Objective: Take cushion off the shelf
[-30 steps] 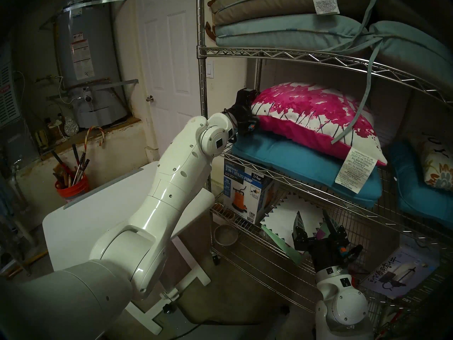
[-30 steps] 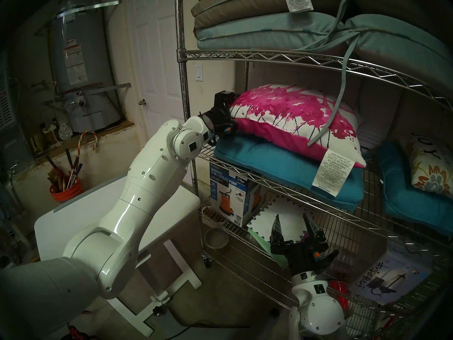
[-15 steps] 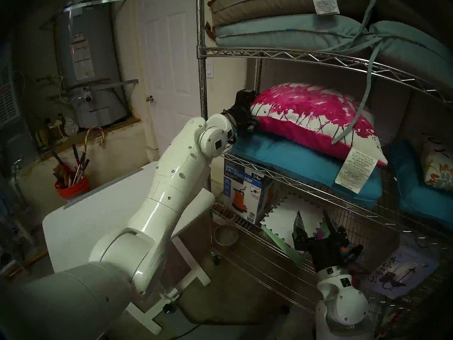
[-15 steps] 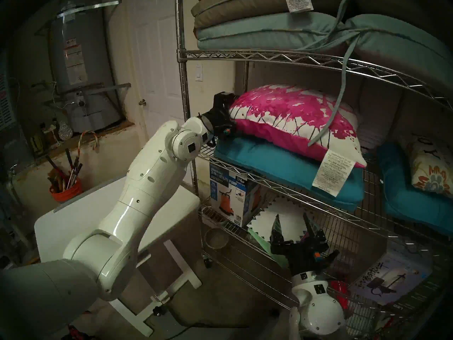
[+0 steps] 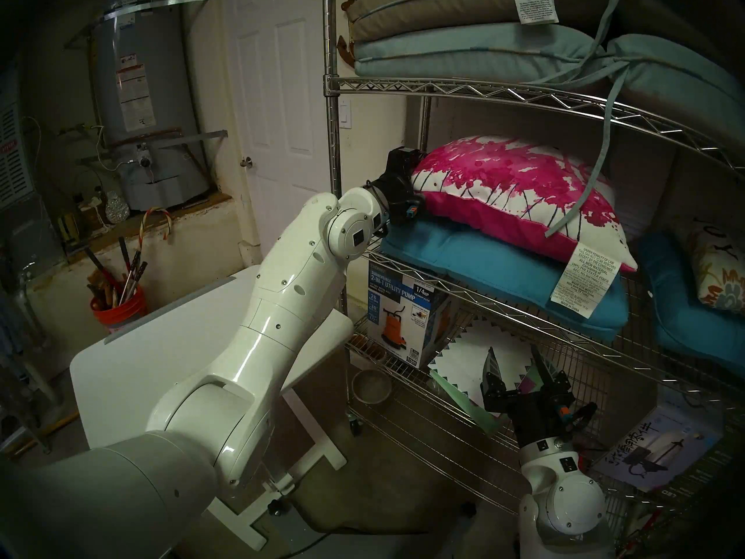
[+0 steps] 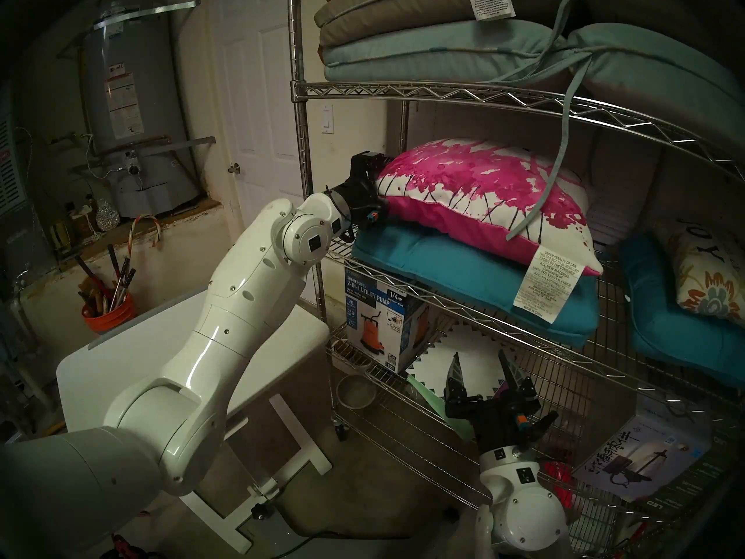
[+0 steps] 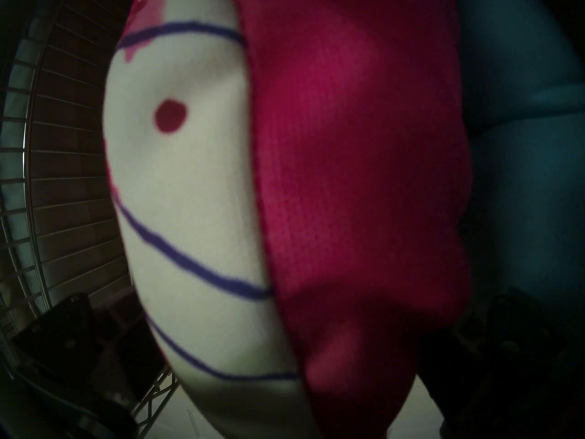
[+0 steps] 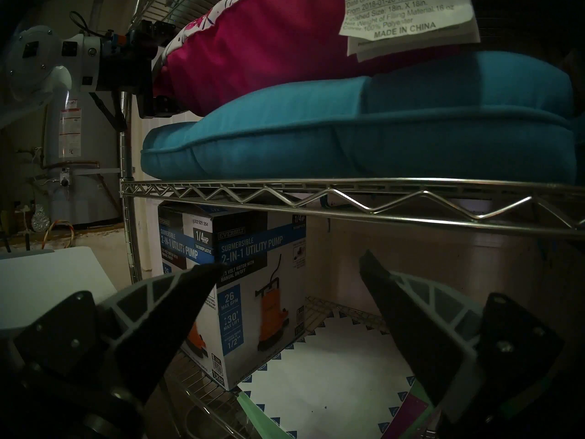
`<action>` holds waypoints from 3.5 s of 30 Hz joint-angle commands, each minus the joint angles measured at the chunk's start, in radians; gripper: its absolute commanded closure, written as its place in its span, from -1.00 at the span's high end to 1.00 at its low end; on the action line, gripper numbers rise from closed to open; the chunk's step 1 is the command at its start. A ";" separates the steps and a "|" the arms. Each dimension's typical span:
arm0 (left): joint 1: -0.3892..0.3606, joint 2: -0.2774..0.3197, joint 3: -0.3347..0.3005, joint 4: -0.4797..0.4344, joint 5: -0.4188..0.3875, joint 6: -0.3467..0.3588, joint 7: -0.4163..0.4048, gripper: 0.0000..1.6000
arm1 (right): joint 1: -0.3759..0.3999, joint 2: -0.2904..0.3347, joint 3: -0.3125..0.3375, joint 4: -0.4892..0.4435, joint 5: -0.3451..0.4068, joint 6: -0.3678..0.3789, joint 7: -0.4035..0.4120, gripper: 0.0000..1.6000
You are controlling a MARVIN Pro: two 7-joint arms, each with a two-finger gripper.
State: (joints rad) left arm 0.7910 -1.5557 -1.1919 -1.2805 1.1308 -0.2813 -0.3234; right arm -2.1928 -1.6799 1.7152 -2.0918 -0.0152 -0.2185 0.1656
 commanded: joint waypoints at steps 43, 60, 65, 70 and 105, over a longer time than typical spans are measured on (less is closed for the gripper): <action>-0.019 -0.012 -0.002 -0.023 -0.002 -0.004 0.007 1.00 | -0.099 0.076 -0.180 -0.326 -0.480 0.044 -0.248 1.00; -0.019 -0.012 -0.003 -0.022 -0.002 -0.005 0.006 1.00 | -0.106 0.112 -0.042 -0.352 -0.762 -0.042 -0.423 1.00; -0.019 -0.012 -0.003 -0.022 -0.002 -0.005 0.006 1.00 | -0.069 0.137 0.018 -0.352 -0.834 -0.049 -0.445 1.00; -0.019 -0.012 -0.003 -0.022 -0.002 -0.005 0.006 1.00 | -0.030 0.154 0.064 -0.352 -0.865 -0.045 -0.447 1.00; -0.018 -0.012 -0.003 -0.025 -0.001 -0.005 0.006 1.00 | 0.041 0.353 0.360 -0.352 -0.879 -0.062 -0.101 1.00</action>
State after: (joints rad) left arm 0.7924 -1.5560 -1.1949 -1.2809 1.1312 -0.2858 -0.3235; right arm -2.1337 -1.3547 2.0647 -2.4211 -0.9232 -0.2491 0.0377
